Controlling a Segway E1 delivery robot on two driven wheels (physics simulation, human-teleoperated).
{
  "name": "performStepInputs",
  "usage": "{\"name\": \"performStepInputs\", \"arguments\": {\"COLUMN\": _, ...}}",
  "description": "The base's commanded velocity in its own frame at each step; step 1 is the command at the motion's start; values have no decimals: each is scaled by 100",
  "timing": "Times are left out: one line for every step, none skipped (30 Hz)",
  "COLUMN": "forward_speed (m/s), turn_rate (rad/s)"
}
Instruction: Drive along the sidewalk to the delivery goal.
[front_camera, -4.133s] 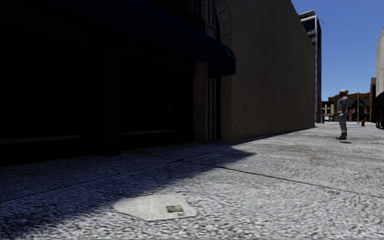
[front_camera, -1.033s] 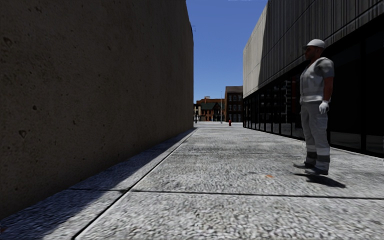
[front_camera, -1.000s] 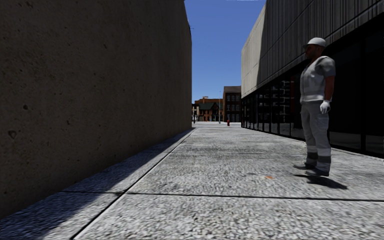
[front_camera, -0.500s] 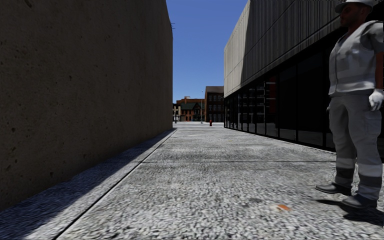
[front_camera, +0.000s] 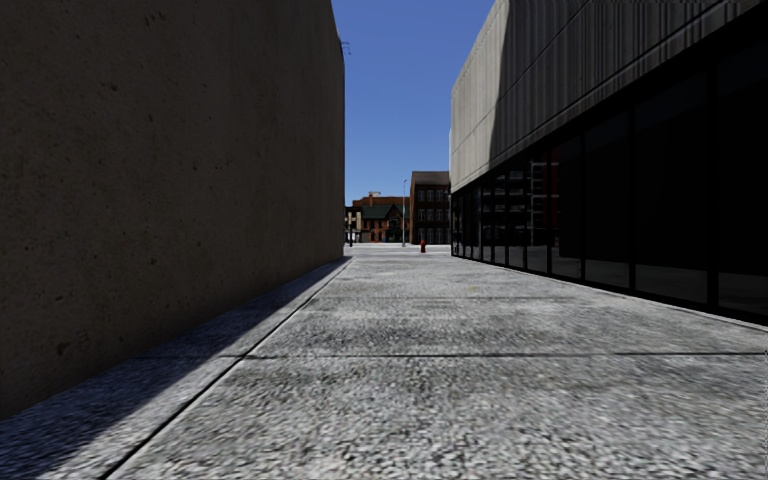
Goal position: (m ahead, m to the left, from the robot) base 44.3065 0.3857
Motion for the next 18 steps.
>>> {"name": "performStepInputs", "arguments": {"forward_speed": 200, "turn_rate": 0}}
{"name": "performStepInputs", "arguments": {"forward_speed": 200, "turn_rate": 0}}
{"name": "performStepInputs", "arguments": {"forward_speed": 200, "turn_rate": 0}}
{"name": "performStepInputs", "arguments": {"forward_speed": 200, "turn_rate": 0}}
{"name": "performStepInputs", "arguments": {"forward_speed": 200, "turn_rate": 0}}
{"name": "performStepInputs", "arguments": {"forward_speed": 200, "turn_rate": 0}}
{"name": "performStepInputs", "arguments": {"forward_speed": 200, "turn_rate": 0}}
{"name": "performStepInputs", "arguments": {"forward_speed": 200, "turn_rate": 0}}
{"name": "performStepInputs", "arguments": {"forward_speed": 200, "turn_rate": 0}}
{"name": "performStepInputs", "arguments": {"forward_speed": 200, "turn_rate": 0}}
{"name": "performStepInputs", "arguments": {"forward_speed": 200, "turn_rate": 0}}
{"name": "performStepInputs", "arguments": {"forward_speed": 200, "turn_rate": 0}}
{"name": "performStepInputs", "arguments": {"forward_speed": 200, "turn_rate": 0}}
{"name": "performStepInputs", "arguments": {"forward_speed": 200, "turn_rate": 0}}
{"name": "performStepInputs", "arguments": {"forward_speed": 200, "turn_rate": 0}}
{"name": "performStepInputs", "arguments": {"forward_speed": 200, "turn_rate": 0}}
{"name": "performStepInputs", "arguments": {"forward_speed": 200, "turn_rate": 0}}
{"name": "performStepInputs", "arguments": {"forward_speed": 200, "turn_rate": 0}}
